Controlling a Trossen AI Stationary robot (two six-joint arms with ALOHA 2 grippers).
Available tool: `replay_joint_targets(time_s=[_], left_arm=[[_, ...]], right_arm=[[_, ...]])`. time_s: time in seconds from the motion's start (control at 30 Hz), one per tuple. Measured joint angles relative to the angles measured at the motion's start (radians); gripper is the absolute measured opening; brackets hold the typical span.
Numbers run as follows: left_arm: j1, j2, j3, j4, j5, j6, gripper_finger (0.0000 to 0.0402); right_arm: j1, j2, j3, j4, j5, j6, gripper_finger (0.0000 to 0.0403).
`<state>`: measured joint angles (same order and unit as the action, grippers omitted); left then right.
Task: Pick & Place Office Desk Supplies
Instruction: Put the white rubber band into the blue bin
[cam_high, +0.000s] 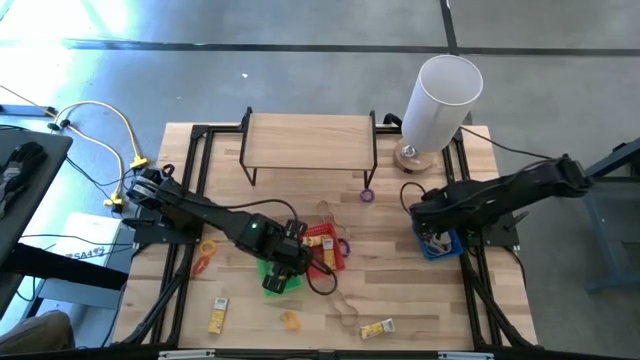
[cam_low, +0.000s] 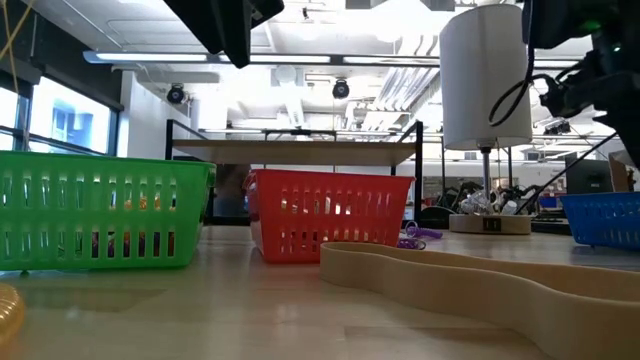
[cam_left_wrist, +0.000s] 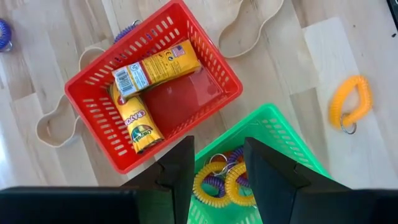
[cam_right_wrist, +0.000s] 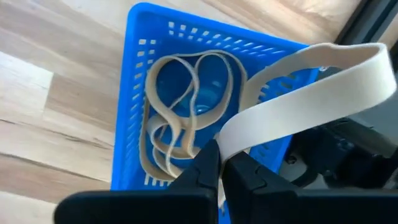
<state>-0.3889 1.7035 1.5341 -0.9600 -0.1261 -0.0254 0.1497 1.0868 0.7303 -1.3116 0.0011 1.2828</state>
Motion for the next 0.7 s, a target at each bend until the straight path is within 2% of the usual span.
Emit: replay_joint_targets(time_s=[0.4, 0.7], left_arm=[[0.000, 0.000, 0.000, 0.000, 0.019, 0.000, 0.0131], [0.000, 0.000, 0.000, 0.001, 0.034, 0.002, 0.0131]], right_arm=[[0.000, 0.151, 0.000, 0.044, 0.146, -0.003, 0.0003], [0.000, 0.220, 0.000, 0.045, 0.148, -0.029, 0.0011]])
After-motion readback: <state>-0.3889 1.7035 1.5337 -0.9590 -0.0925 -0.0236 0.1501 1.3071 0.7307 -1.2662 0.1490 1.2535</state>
